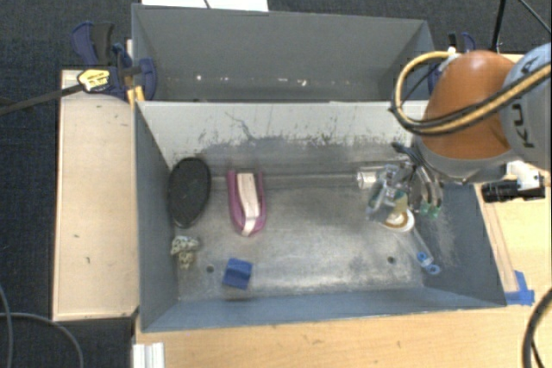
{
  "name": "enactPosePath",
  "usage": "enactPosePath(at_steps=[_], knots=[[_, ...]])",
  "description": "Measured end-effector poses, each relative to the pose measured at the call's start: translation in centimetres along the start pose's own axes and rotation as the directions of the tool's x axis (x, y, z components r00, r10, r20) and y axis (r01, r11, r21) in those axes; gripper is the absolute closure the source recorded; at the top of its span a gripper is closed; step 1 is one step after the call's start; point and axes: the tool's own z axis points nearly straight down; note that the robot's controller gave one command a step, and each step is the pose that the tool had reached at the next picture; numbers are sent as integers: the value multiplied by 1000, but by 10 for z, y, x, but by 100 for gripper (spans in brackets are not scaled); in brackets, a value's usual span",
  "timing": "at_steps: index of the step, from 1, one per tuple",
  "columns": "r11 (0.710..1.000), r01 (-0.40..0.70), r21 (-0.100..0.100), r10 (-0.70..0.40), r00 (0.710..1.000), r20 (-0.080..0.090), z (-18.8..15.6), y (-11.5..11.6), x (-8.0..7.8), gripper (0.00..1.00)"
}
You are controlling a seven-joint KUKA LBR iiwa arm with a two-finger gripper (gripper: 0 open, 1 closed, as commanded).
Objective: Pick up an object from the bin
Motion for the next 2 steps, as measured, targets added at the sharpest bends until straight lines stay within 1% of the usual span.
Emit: enactPosePath(at_steps=[1,2], knots=[[963,270,-2,-270,963,6,8,-66,37,100],[955,295,2,-295,955,1,-70,-68,30,100]])
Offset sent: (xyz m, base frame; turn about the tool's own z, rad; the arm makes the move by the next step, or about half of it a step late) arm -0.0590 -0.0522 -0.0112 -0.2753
